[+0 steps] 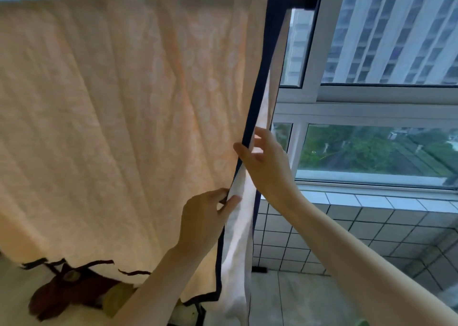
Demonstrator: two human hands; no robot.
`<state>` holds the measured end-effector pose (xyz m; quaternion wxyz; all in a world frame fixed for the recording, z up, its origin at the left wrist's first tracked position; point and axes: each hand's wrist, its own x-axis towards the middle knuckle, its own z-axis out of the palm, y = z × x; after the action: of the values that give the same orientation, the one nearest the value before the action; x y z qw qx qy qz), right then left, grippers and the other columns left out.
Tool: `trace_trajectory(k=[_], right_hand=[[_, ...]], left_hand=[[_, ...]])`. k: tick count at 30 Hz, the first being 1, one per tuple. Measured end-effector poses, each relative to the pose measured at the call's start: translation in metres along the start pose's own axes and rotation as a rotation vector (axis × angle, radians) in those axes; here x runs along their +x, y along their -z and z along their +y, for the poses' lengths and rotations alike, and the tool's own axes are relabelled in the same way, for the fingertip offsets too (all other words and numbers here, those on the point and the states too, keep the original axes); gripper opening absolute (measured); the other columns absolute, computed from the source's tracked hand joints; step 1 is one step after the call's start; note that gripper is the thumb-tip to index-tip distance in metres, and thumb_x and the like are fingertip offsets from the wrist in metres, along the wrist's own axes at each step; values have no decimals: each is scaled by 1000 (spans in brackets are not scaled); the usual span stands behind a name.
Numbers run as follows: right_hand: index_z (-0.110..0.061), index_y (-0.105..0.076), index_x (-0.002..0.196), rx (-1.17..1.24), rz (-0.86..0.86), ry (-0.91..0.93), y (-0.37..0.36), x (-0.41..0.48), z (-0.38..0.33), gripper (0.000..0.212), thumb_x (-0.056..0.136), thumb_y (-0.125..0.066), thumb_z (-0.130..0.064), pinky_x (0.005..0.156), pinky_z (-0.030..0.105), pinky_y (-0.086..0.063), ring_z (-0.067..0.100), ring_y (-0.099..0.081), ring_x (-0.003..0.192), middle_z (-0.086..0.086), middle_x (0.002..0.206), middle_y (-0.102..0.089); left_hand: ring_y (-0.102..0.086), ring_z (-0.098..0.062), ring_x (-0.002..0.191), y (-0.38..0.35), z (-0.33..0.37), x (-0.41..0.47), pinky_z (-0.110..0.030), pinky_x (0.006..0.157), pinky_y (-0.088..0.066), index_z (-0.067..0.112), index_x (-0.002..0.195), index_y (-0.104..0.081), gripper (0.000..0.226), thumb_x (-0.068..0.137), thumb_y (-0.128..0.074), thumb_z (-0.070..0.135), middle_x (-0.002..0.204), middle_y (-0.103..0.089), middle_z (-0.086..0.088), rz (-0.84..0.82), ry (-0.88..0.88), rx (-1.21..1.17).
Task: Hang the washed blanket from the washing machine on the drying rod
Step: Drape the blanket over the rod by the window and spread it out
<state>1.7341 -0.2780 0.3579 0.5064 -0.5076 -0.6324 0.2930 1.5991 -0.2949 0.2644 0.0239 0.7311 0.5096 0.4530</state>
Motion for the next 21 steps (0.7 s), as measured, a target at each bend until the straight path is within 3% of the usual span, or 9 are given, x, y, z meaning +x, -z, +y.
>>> trace_trajectory(k=[1,4,8,10,13,15,16,18,21], right_hand=[[-13,-59,106,-19,-1,-6,-2,0,4,20,95,-56,-30,63,16,-45,9,-63,77,-4,94,-65],[-9,-43,63,-57,25,28,-7,-3,10,39,98,-51,-24,46,15,-27,7,-34,47,-2,55,-42],[-16,-31,62,-71,41,70,-14,-4,11,42,100,-48,-24,44,18,-24,8,-24,47,-5,55,-29],[-15,-31,65,-62,51,85,-18,-5,14,39,101,-44,-22,46,18,-26,8,-24,50,-5,57,-29],[-15,-30,68,-48,51,91,-22,-9,17,36,103,-40,-17,48,18,-27,7,-24,51,-3,60,-29],[-16,-28,67,-63,46,89,-24,-9,19,37,103,-39,-16,47,17,-28,5,-26,48,-4,59,-30],[-17,-29,67,-76,45,91,-25,-9,20,37,103,-39,-17,47,16,-28,6,-27,48,-4,58,-30],[-16,-29,67,-91,49,100,-25,-9,23,37,103,-38,-17,47,17,-28,7,-27,49,-3,58,-31],[-17,-29,66,-114,67,107,-24,-10,28,38,103,-38,-16,47,18,-29,6,-29,49,-4,57,-31]], left_hand=[[-65,-2,66,4,-3,-1,-14,70,-52,23,86,-76,38,85,-58,56,78,-73,13,-21,35,-76],[-66,-1,82,21,-13,2,-14,80,-49,30,92,-73,23,85,-60,48,87,-72,17,62,143,-224],[-58,-13,83,46,-26,17,-26,77,-49,18,98,-68,19,83,-69,29,87,-64,9,405,285,-128],[-49,-19,92,55,-36,24,-31,78,-45,15,108,-61,36,78,-75,29,98,-55,4,536,363,-28],[-44,-28,114,63,-59,28,-38,89,-44,12,131,-44,78,69,-83,39,126,-46,-9,540,535,-44],[-46,-28,120,63,-70,27,-41,92,-46,11,138,-38,88,69,-81,45,132,-49,-9,455,642,-100],[-53,-27,114,63,-73,27,-40,88,-49,9,134,-45,79,72,-79,44,124,-57,-9,428,662,-126],[-64,-28,82,63,-74,24,-34,67,-49,7,98,-64,37,80,-74,38,88,-68,-8,422,602,-86],[-52,-27,52,59,-76,16,-28,50,-35,9,62,-55,34,85,-70,29,56,-56,-3,434,528,-47]])
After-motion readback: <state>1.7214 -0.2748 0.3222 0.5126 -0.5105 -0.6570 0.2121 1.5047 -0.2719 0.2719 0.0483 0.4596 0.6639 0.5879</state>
